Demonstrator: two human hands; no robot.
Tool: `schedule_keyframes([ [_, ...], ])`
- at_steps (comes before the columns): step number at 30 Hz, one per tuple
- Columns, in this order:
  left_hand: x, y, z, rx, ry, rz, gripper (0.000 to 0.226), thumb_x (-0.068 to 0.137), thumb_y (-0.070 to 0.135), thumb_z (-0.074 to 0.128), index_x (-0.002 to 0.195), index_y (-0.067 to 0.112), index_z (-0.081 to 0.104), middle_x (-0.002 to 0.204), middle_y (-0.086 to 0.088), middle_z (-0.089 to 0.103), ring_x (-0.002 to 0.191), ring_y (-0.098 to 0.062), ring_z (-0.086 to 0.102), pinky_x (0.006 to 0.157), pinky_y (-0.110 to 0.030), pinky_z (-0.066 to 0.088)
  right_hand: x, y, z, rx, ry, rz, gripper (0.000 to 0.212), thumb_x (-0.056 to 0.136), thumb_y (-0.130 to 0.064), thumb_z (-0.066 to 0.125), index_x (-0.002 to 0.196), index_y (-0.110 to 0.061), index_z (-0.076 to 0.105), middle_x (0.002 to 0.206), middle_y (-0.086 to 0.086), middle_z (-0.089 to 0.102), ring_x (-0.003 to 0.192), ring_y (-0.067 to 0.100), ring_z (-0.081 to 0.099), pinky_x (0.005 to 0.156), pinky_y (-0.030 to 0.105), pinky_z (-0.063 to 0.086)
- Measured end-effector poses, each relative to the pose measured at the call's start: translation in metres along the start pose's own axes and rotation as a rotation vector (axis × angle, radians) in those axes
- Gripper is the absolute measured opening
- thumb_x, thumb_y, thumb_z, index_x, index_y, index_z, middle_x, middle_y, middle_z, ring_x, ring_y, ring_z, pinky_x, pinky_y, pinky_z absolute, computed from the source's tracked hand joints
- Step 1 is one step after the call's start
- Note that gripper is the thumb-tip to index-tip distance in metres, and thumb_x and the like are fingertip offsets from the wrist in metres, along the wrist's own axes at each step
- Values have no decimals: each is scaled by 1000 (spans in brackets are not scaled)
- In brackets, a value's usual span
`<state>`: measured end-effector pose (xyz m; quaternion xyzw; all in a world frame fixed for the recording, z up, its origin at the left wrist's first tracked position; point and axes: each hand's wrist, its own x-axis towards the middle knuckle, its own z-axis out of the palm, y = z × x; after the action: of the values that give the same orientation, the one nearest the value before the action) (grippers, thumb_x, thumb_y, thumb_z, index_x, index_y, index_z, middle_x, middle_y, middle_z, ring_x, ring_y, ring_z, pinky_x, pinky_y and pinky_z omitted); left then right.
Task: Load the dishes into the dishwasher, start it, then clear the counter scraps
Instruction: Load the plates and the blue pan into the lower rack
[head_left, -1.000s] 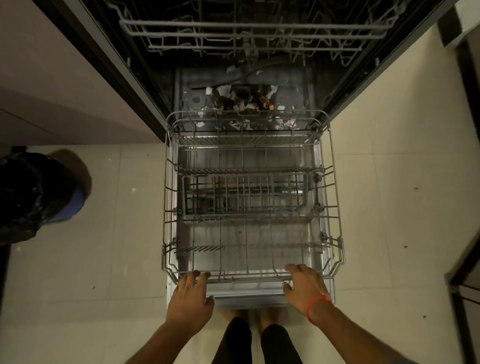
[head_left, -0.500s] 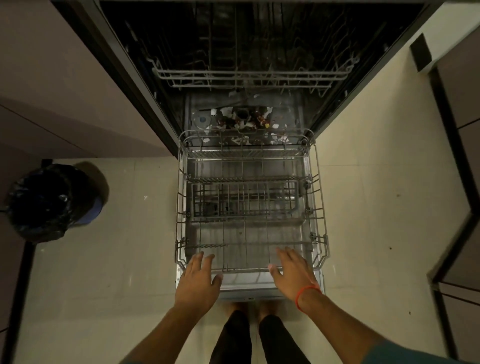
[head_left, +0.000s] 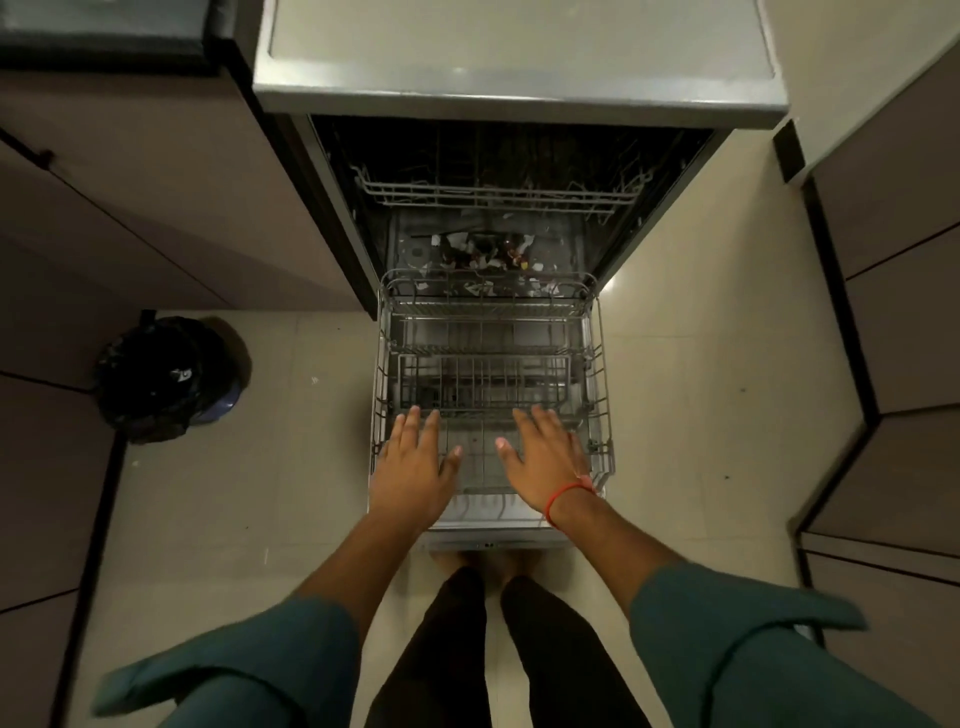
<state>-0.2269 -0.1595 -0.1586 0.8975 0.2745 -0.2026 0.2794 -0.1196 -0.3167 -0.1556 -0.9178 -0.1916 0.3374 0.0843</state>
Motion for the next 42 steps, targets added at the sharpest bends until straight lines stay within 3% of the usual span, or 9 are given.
schedule_keyframes([
  [9,-54,21,-67,71,137,7,71,106,56,32,164,23,9,172,-6,1,159,-24,-2,127,-42,8,-49,-22,-65,-65,140,-114,65,104,-56,26,160,-25,17,168,6,10,155,26,4,124,49,6],
  [14,-90,39,-93,109,208,22,73,106,57,33,165,23,6,172,-5,-3,159,-23,-5,128,-44,6,-78,-18,-98,-84,257,-132,65,103,-57,28,158,-22,21,167,7,15,154,27,9,124,52,13],
  [20,-137,50,-146,166,363,119,71,107,56,31,164,22,5,172,-6,-3,159,-24,-6,128,-44,6,-111,-55,-143,-105,371,-230,66,103,-57,28,158,-22,21,167,7,14,154,26,8,124,50,10],
  [33,-203,-35,-309,110,765,55,76,106,55,32,165,16,5,172,-8,-2,159,-25,-4,127,-43,9,-157,-244,-208,-208,509,-563,67,103,-58,26,159,-22,20,168,5,11,155,24,5,125,48,8],
  [42,-226,-182,-407,126,801,-5,77,106,56,32,165,16,3,172,-7,-6,159,-23,-8,128,-44,7,-160,-422,-163,-228,542,-662,67,103,-58,27,159,-23,21,168,4,12,155,23,6,123,47,9],
])
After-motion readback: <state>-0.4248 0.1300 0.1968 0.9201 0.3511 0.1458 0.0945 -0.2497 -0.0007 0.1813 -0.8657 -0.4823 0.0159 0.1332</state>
